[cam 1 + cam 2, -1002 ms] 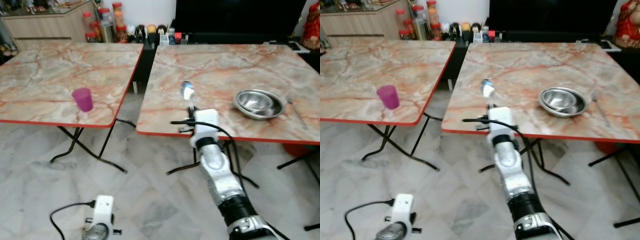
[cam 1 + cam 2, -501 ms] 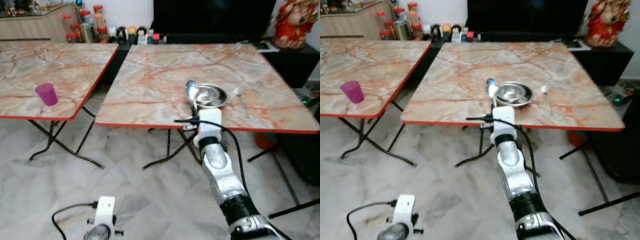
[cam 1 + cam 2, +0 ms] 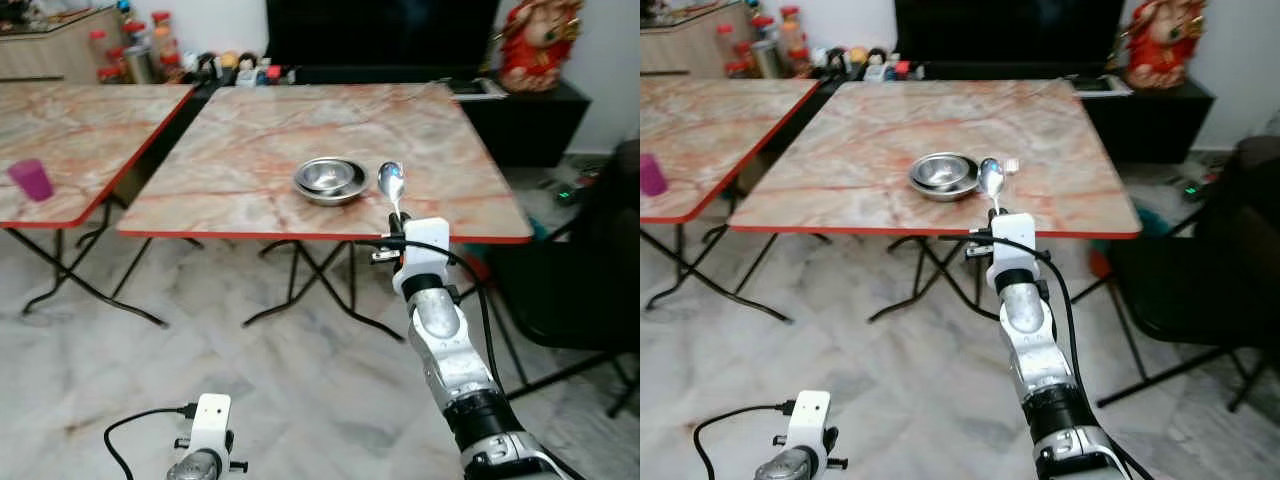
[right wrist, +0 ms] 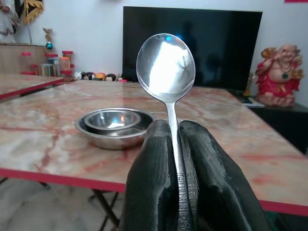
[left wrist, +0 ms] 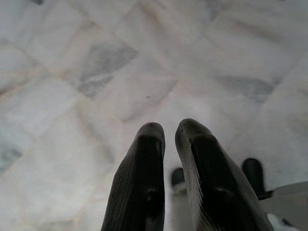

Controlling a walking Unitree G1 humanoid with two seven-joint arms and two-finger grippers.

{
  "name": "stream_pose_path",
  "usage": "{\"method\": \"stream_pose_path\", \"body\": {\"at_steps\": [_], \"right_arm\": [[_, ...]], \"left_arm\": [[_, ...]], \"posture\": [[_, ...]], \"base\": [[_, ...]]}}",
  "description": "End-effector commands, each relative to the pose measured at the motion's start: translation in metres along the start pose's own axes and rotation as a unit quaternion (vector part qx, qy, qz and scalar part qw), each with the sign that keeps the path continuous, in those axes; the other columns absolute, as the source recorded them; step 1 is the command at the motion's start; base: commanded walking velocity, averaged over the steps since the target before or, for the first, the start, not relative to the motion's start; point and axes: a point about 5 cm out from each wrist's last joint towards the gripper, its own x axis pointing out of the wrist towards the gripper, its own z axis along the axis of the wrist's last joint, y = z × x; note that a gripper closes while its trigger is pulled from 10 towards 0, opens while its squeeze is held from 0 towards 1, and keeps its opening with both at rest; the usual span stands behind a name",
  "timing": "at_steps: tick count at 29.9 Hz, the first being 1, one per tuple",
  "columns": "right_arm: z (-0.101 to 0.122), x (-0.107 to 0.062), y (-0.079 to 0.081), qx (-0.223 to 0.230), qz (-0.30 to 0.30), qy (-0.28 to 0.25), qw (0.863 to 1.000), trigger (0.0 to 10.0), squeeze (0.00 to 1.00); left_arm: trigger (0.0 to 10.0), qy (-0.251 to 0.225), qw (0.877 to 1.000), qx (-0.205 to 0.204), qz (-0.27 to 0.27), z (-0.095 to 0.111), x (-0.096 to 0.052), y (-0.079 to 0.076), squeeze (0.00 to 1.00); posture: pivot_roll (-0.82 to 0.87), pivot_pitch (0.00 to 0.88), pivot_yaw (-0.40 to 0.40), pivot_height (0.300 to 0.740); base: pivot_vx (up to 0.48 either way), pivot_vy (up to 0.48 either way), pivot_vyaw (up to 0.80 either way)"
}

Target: Setting the table

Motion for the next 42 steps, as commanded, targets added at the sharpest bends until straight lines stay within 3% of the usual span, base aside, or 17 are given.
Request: {"method": "stream_pose_path", "body": {"at_steps": [1, 14, 42], "right_arm": [[0.0076, 0.0022, 0.0081, 0.002, 0.013, -0.013, 1.0, 10.0, 0.0], [0.0046, -0.0023, 0.0042, 0.009, 0.0, -0.012, 1.0, 10.0, 0.0], [0.0052, -0.0019, 0.0081, 0.015, 0.003, -0.014, 1.0, 10.0, 0.0]], "left_arm": [[10.0, 0.007, 1.0, -0.004, 0.014, -0.003, -0.001, 0.0093, 0.0], [10.0, 0.0, 1.0, -0.01, 0.022, -0.0028, -0.0015, 0.012, 0.0], [10.0, -0.001, 1.0, 0.002, 0.028, -0.0026, -0.0019, 0.0167, 0.0]], "posture": [[-0.06, 0.0, 0.028, 0.74], [-0.06, 0.0, 0.03, 0.74], [-0.07, 0.0, 0.042, 0.74]], "base": [[0.0, 0.0, 0.0], [0.0, 0.0, 0.0], [0.331, 0.0, -0.03]]}}
